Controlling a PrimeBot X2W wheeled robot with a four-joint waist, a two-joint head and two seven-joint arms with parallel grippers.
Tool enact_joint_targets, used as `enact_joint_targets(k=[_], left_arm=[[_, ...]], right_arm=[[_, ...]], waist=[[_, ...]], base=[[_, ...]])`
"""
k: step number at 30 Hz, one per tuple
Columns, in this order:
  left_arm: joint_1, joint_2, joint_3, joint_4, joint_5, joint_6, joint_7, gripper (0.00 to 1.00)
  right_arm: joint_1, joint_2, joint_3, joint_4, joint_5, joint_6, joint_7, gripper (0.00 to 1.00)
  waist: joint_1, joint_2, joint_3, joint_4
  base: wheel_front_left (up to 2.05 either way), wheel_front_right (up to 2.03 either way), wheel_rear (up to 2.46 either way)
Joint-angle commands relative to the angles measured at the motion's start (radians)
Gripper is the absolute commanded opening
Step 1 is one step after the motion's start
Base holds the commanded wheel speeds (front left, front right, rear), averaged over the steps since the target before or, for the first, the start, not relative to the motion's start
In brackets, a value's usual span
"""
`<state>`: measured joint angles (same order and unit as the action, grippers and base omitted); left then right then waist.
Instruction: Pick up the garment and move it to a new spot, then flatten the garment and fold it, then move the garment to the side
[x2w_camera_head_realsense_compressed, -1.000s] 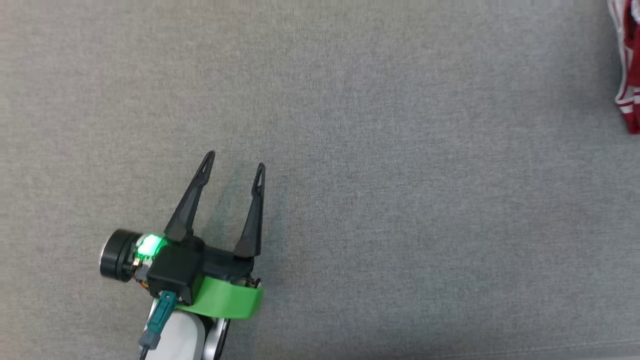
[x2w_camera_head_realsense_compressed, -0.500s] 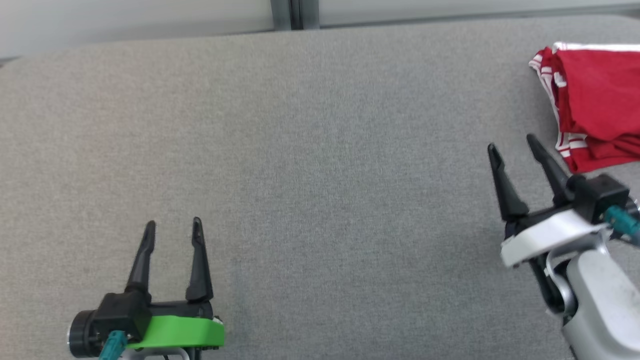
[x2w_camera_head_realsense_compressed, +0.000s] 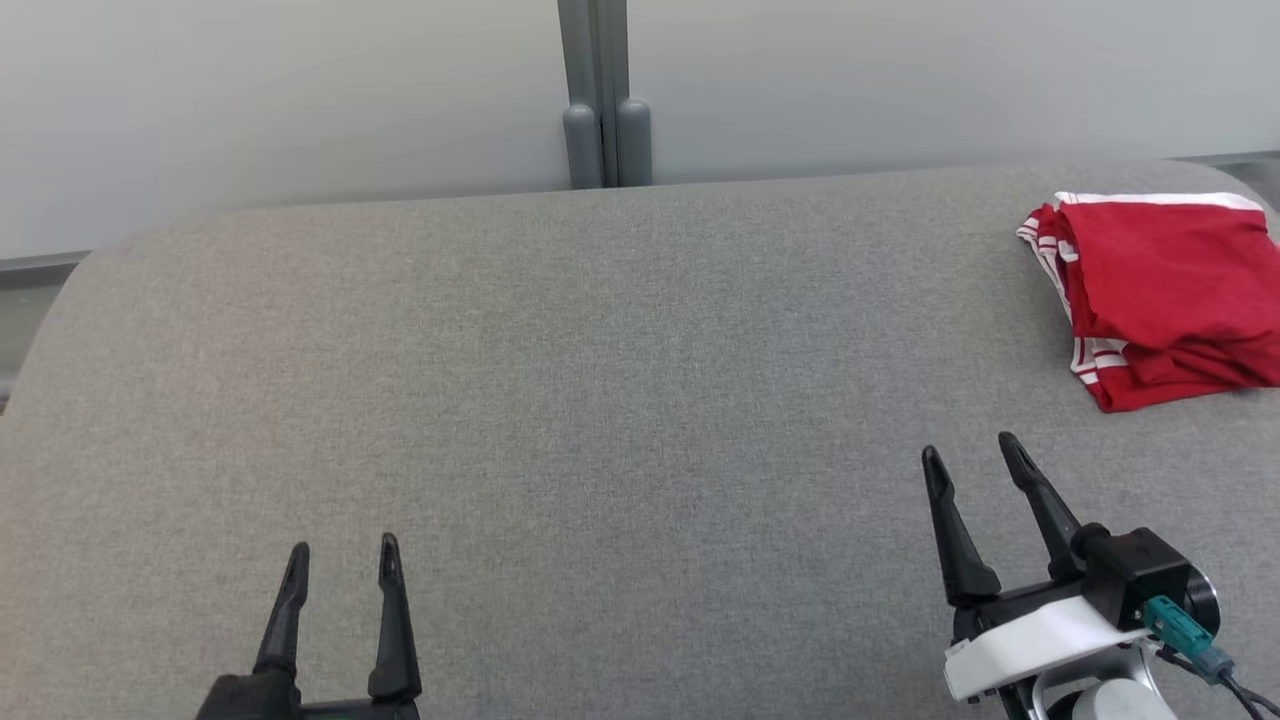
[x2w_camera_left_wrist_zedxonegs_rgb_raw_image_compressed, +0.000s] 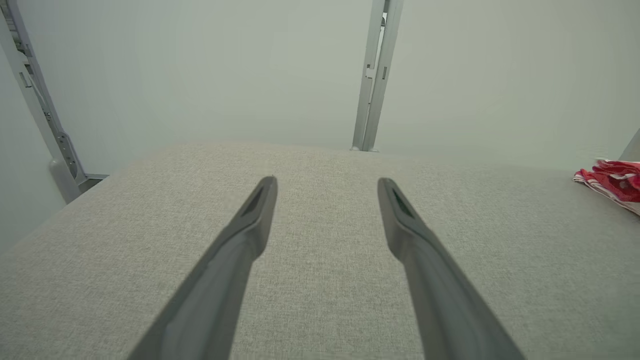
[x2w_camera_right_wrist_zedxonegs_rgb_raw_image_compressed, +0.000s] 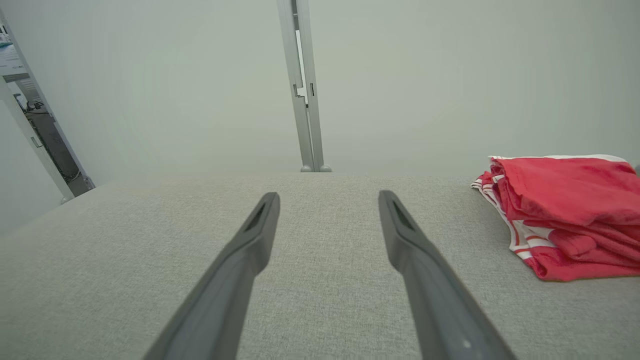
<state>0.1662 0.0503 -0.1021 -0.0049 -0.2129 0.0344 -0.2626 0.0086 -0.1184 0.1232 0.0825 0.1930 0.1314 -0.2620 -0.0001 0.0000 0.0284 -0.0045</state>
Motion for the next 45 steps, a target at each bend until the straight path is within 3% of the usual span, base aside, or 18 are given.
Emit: enact_joint_targets(k=[1, 13, 44, 45], left_arm=[[0.021, 0.001, -0.005, 0.006, 0.014, -0.007, -0.002, 1.0], [0.071, 0.001, -0.012, 0.02, 0.009, -0.01, -0.002, 1.0], [0.082, 0.001, 0.0, 0.031, 0.026, -0.012, -0.002, 1.0], [0.07, 0.0, -0.002, 0.031, 0.023, -0.014, 0.0, 0.0]], right_arm=[[0.019, 0.005, -0.005, -0.006, 0.002, -0.002, -0.003, 1.0], [0.081, 0.018, 0.02, 0.025, 0.009, -0.002, -0.003, 1.0], [0.093, 0.024, 0.018, 0.043, 0.024, -0.002, -0.003, 1.0], [0.087, 0.026, 0.017, 0.042, 0.02, 0.0, 0.0, 0.0]], waist=[[0.0001, 0.0, -0.038, -0.004], [0.0001, 0.0, -0.1, -0.033], [0.0001, 0.0, -0.098, -0.032], [0.0001, 0.0, -0.098, -0.032]], base=[[0.0, 0.0, 0.0], [0.0, 0.0, 0.0], [0.0, 0.0, 0.0], [0.0, 0.0, 0.0]])
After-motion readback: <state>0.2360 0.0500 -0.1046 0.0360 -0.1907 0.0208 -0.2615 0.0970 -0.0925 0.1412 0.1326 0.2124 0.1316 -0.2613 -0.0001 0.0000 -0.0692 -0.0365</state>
